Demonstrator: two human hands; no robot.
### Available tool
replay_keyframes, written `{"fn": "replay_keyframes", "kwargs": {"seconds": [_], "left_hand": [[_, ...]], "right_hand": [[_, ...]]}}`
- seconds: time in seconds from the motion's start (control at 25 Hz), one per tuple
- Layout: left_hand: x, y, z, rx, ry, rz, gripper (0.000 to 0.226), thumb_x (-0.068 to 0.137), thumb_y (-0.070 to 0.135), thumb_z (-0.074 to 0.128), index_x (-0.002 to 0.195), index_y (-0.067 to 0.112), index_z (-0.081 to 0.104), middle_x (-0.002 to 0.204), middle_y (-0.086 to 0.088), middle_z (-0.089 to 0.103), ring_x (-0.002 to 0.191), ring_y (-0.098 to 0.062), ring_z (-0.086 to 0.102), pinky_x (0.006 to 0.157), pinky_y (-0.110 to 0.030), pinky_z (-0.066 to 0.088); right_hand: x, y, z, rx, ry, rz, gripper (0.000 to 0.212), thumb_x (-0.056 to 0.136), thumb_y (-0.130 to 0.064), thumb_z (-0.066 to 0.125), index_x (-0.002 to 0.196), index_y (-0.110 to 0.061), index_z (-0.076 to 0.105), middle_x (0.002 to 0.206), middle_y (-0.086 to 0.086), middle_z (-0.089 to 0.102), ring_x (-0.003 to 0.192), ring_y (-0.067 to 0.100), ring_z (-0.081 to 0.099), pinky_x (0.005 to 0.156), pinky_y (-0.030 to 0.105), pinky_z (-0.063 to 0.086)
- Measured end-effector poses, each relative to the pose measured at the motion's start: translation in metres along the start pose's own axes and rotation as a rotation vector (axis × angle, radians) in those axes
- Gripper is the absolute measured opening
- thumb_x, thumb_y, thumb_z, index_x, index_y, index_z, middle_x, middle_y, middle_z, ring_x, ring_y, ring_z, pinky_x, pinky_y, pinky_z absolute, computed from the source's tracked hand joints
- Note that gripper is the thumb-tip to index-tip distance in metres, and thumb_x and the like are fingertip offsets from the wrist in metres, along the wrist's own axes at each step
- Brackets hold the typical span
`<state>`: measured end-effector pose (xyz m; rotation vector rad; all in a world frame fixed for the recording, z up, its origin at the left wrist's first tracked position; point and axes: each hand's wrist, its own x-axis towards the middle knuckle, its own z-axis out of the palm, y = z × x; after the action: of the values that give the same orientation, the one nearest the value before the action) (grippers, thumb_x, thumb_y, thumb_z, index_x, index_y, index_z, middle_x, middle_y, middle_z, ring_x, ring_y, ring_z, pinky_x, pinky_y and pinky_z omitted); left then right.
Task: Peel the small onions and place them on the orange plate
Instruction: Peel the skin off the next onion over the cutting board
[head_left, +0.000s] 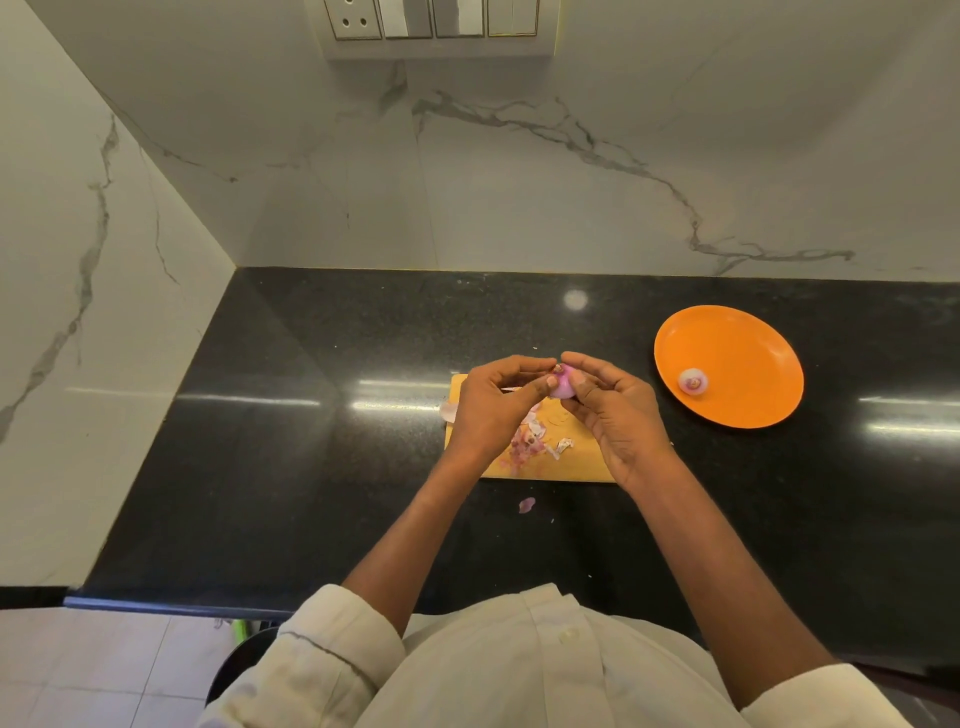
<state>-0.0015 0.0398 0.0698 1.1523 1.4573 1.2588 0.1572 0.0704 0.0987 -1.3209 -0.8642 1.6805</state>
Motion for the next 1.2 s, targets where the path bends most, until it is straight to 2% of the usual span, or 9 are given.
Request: {"fn": "replay_keyframes", "kwargs": {"seconds": [0.08,0.16,0.2,0.36,0.48,0.64,0.8,0.96,1.2], "left_hand": [[0.001,0.002,-0.003,0.075,0.005,0.039,0.018,0.097,0.019,0.079,0.114,0.017,0.083,0.102,0.007,0.082,0.101,-0.01,0.076,0.095,-0.035,0.062],[0.0,0.007,-0.004,0.166,0.008,0.091,0.012,0.098,0.02,0.078,0.108,0.018,0.084,0.097,0.009,0.081,0.097,-0.005,0.074,0.089,-0.018,0.056],[0.001,0.009,-0.004,0.21,0.022,0.116,0.009,0.097,0.02,0.078,0.104,0.018,0.084,0.094,0.01,0.08,0.095,-0.004,0.073,0.086,-0.015,0.053],[0.001,0.012,0.001,0.3,0.127,0.18,0.003,0.092,0.018,0.079,0.092,0.016,0.076,0.089,0.01,0.073,0.091,-0.009,0.067,0.08,-0.025,0.05],[0.002,0.015,0.006,0.346,0.206,0.198,0.01,0.089,0.016,0.08,0.088,0.017,0.07,0.089,0.008,0.068,0.091,-0.009,0.062,0.076,-0.021,0.047],[0.003,0.013,0.009,0.215,0.248,0.153,0.009,0.092,0.016,0.078,0.093,0.015,0.069,0.09,0.003,0.072,0.089,-0.015,0.069,0.079,-0.031,0.058],[0.001,0.011,0.005,0.054,0.232,0.126,0.004,0.099,0.011,0.072,0.103,0.01,0.072,0.097,-0.002,0.076,0.093,-0.015,0.073,0.086,-0.031,0.061],[0.0,0.014,-0.002,-0.065,0.079,0.128,0.023,0.101,0.009,0.073,0.123,0.009,0.075,0.114,-0.003,0.079,0.112,-0.018,0.075,0.098,-0.037,0.062],[0.007,0.017,-0.012,-0.002,0.057,0.2,0.015,0.094,0.006,0.08,0.109,0.009,0.082,0.102,-0.007,0.083,0.102,-0.024,0.079,0.095,-0.054,0.063]], "right_hand": [[-0.001,-0.002,-0.001,-0.091,0.018,-0.047,0.025,0.098,-0.004,0.07,0.113,-0.02,0.081,0.116,-0.001,0.078,0.111,0.017,0.074,0.082,0.028,0.062],[-0.001,-0.002,-0.002,-0.169,0.024,-0.096,0.024,0.097,-0.007,0.073,0.113,-0.022,0.081,0.117,-0.004,0.077,0.114,0.014,0.071,0.083,0.027,0.061],[0.0,-0.003,-0.002,-0.186,0.019,-0.115,0.023,0.096,-0.009,0.074,0.112,-0.023,0.081,0.117,-0.005,0.078,0.115,0.014,0.07,0.085,0.028,0.061],[-0.001,-0.003,0.004,-0.151,-0.013,-0.142,0.024,0.094,-0.006,0.075,0.11,-0.023,0.082,0.115,-0.004,0.079,0.116,0.016,0.071,0.092,0.036,0.063],[-0.002,-0.001,0.007,-0.112,-0.02,-0.168,0.024,0.094,-0.004,0.074,0.109,-0.021,0.082,0.116,-0.005,0.078,0.114,0.016,0.073,0.088,0.034,0.064],[-0.002,0.002,0.011,-0.027,-0.067,-0.164,0.028,0.095,-0.001,0.072,0.117,-0.016,0.079,0.12,-0.005,0.076,0.115,0.018,0.073,0.087,0.036,0.064],[-0.001,0.002,0.011,0.064,-0.078,-0.121,0.031,0.096,0.0,0.069,0.123,-0.014,0.076,0.121,-0.002,0.077,0.114,0.021,0.074,0.091,0.042,0.064],[0.0,-0.003,0.005,0.218,-0.098,-0.094,0.036,0.097,0.002,0.065,0.132,-0.005,0.069,0.122,0.001,0.077,0.117,0.023,0.074,0.096,0.04,0.062],[-0.002,-0.006,0.0,0.203,-0.152,-0.079,0.031,0.098,0.002,0.065,0.127,-0.005,0.071,0.12,0.001,0.078,0.115,0.025,0.074,0.086,0.034,0.064]]}}
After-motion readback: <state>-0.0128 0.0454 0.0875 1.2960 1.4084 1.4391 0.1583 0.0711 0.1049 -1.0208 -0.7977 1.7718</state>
